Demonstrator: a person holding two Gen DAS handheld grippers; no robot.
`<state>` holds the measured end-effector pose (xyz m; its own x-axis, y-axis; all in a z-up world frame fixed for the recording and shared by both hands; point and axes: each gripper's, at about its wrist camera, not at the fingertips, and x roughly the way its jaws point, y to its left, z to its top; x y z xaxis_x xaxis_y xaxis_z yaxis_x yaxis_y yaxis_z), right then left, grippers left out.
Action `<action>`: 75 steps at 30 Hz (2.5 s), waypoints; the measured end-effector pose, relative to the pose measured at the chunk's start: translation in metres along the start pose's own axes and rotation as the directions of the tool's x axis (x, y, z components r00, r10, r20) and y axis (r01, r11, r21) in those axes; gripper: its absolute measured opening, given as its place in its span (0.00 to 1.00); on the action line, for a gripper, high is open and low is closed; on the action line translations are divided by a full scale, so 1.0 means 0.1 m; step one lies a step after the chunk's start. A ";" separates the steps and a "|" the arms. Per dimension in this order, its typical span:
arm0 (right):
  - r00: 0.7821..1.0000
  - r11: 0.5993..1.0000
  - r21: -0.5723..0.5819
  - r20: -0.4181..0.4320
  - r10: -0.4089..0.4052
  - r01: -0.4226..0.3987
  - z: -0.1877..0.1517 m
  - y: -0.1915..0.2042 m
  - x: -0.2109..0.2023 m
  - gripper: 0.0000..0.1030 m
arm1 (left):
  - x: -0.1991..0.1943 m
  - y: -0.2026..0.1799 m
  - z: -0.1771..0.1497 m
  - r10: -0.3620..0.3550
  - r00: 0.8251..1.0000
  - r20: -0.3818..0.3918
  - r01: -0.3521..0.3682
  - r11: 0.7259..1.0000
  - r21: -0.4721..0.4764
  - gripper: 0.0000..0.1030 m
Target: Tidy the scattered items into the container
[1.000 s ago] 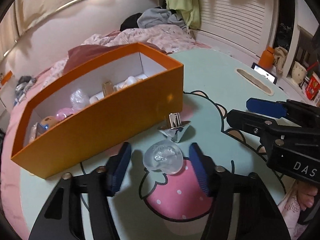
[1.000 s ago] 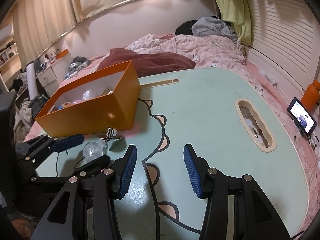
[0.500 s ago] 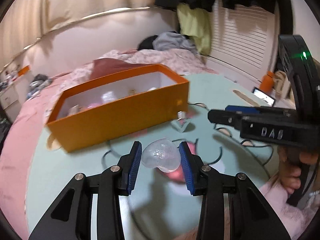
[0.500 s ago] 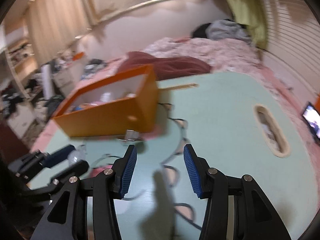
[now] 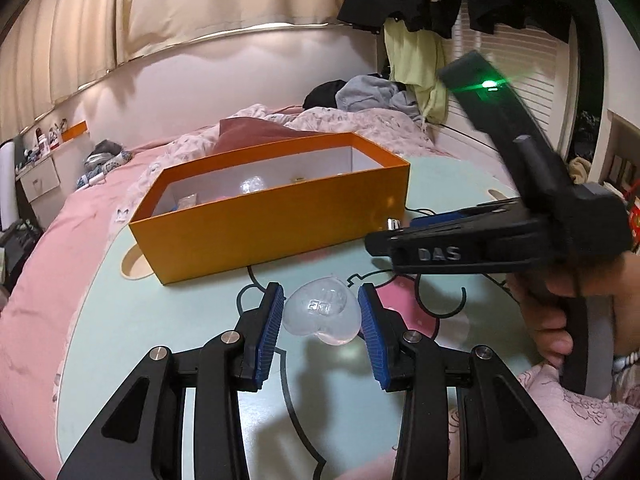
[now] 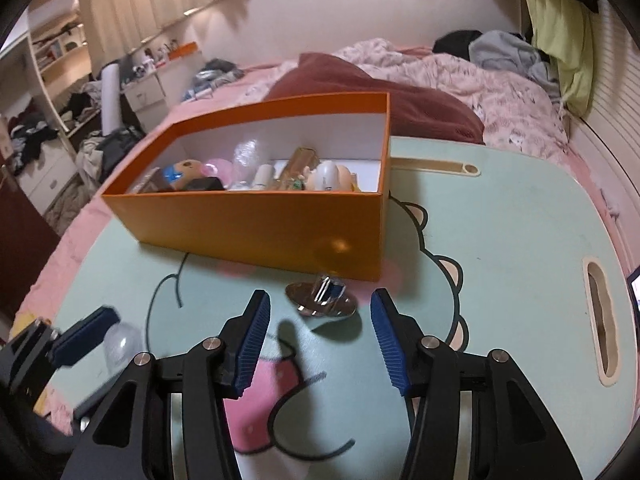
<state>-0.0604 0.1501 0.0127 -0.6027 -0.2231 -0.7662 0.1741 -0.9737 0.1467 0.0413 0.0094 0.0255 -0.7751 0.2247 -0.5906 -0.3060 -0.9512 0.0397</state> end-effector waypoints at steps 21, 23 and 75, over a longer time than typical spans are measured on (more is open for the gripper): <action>0.988 0.989 -0.145 0.152 0.036 -0.014 -0.43 0.26 -0.43 0.28 | 0.07 0.22 -0.06 -0.020 0.999 -0.034 0.016 0.993 -0.119 0.39; 0.987 0.989 -0.148 0.155 0.033 -0.010 -0.43 0.26 -0.43 0.28 | 0.08 0.22 -0.06 -0.020 0.999 -0.038 0.016 0.993 -0.118 0.39; 0.987 0.987 -0.158 0.157 0.029 -0.004 -0.44 0.30 -0.46 0.28 | 0.15 0.20 0.01 -0.037 0.997 -0.068 0.030 0.994 -0.103 0.39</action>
<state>0.0068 0.1329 0.0248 -0.7121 -0.2558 -0.6539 0.2975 -0.9535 0.0490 0.0229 -0.0065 0.0186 -0.7238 0.2446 -0.6452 -0.2701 -0.9609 -0.0614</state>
